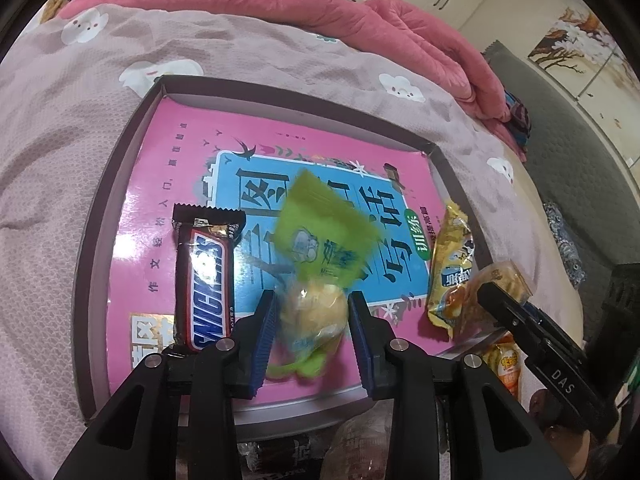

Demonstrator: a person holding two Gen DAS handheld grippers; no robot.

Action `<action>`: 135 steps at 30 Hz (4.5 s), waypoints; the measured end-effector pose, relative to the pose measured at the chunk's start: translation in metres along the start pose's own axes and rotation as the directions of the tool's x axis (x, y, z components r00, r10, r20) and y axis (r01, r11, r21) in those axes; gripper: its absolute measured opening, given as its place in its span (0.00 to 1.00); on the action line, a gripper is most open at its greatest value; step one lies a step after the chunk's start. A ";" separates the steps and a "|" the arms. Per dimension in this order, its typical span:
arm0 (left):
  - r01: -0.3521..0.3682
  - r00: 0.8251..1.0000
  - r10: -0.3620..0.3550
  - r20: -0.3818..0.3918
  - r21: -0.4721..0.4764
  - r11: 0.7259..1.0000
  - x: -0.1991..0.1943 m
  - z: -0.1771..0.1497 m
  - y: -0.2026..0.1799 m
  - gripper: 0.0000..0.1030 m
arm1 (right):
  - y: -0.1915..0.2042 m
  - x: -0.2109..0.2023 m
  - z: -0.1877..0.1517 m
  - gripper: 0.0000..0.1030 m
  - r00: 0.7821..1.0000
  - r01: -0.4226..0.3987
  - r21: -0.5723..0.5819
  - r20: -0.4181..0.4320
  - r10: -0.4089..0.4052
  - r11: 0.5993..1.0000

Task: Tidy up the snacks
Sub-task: 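Carry both bags over the tray and open both grippers to drop them, then withdraw both open grippers from the tray toward the remaining snacks, then grasp the blue biscuit pack with the left gripper while the right grasps a clear pastry bag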

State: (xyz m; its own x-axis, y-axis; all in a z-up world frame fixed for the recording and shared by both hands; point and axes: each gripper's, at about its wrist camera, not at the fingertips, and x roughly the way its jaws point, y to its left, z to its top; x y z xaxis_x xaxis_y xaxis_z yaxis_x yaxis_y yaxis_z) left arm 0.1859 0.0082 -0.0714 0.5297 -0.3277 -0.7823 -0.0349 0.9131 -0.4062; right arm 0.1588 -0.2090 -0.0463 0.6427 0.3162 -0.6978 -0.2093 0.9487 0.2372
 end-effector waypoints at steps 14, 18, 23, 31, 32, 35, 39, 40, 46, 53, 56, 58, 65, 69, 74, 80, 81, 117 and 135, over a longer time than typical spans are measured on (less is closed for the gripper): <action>-0.003 1.000 0.003 0.020 -0.010 1.000 -0.013 0.003 0.001 0.42 | 0.003 -0.006 0.002 0.50 1.000 -0.013 0.001 0.015 0.013 1.000; -0.003 0.999 0.003 0.032 -0.007 1.000 -0.020 0.003 0.000 0.45 | 0.006 -0.008 0.003 0.51 1.000 -0.020 -0.010 0.024 0.020 1.000; -0.008 0.999 0.007 0.049 0.004 1.000 -0.031 0.003 -0.003 0.54 | 0.008 -0.012 0.004 0.54 0.999 -0.033 -0.014 0.037 0.034 0.999; -0.018 0.997 0.016 0.080 0.016 1.000 -0.050 -0.001 -0.008 0.58 | 0.008 -0.019 0.006 0.58 0.997 -0.038 -0.009 0.062 0.038 0.999; -0.017 0.997 0.015 0.082 0.018 1.000 -0.052 -0.001 -0.008 0.58 | 0.007 -0.020 0.006 0.58 0.997 -0.040 -0.008 0.066 0.040 0.999; -0.020 0.996 0.019 0.090 0.016 1.000 -0.057 -0.001 -0.008 0.58 | 0.007 -0.023 0.008 0.60 0.996 -0.041 -0.007 0.077 0.042 0.999; -0.029 0.995 0.028 0.101 0.013 0.999 -0.065 -0.001 -0.006 0.58 | 0.007 -0.027 0.009 0.60 0.995 -0.047 -0.009 0.093 0.047 0.999; -0.033 0.994 0.032 0.104 0.012 0.999 -0.067 -0.001 -0.006 0.58 | 0.007 -0.028 0.009 0.60 0.994 -0.048 -0.009 0.097 0.048 0.999; -0.046 0.992 0.046 0.119 0.004 0.999 -0.078 -0.001 -0.001 0.70 | 0.008 -0.038 0.011 0.64 0.990 -0.060 -0.007 0.128 0.061 0.998; -0.052 0.990 0.051 0.135 -0.001 0.999 -0.090 -0.002 0.003 0.72 | 0.008 -0.045 0.012 0.65 0.987 -0.065 -0.007 0.148 0.066 0.998; -0.061 0.988 0.062 0.140 -0.008 0.998 -0.093 -0.002 0.005 0.73 | 0.007 -0.049 0.013 0.67 0.985 -0.069 -0.007 0.156 0.069 0.998; -0.066 0.987 0.068 0.143 -0.013 0.998 -0.096 -0.002 0.006 0.73 | 0.007 -0.052 0.013 0.68 0.984 -0.073 -0.010 0.163 0.073 0.997; -0.075 0.985 0.078 0.152 -0.023 0.997 -0.104 -0.004 0.011 0.73 | 0.013 -0.062 0.011 0.72 0.980 -0.073 -0.033 0.184 0.078 0.997; -0.077 0.985 0.080 0.151 -0.026 0.997 -0.109 -0.007 0.013 0.73 | 0.018 -0.067 0.010 0.73 0.978 -0.074 -0.056 0.190 0.084 0.996; -0.082 0.985 0.084 0.150 -0.021 0.996 -0.112 -0.012 0.016 0.75 | 0.025 -0.071 0.007 0.76 0.977 -0.076 -0.087 0.193 0.092 0.993; -0.078 0.987 0.078 0.140 -0.006 0.997 -0.117 -0.019 0.016 0.78 | 0.031 -0.074 0.003 0.77 0.977 -0.080 -0.109 0.189 0.100 0.991; -0.085 0.987 0.084 0.138 0.001 0.996 -0.117 -0.021 0.016 0.78 | 0.032 -0.074 0.003 0.77 0.977 -0.079 -0.112 0.190 0.099 0.991; -0.135 0.991 0.136 -0.001 0.104 0.985 -0.107 -0.074 0.006 0.79 | 0.067 -0.075 -0.024 0.79 0.980 -0.164 -0.241 0.070 0.186 0.957; -0.108 0.986 0.119 -0.120 0.097 0.989 -0.069 -0.103 -0.001 0.79 | 0.093 -0.039 -0.041 0.79 0.943 -0.328 -0.250 -0.148 0.298 0.911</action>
State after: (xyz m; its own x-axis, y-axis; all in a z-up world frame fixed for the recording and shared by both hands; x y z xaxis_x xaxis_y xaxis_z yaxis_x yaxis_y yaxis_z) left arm 0.0626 0.0049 -0.0655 0.4162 -0.2431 -0.8762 -0.0097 0.9624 -0.2716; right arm 0.0842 -0.1329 -0.0243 0.4344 0.5822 -0.6872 -0.5856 0.7623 0.2757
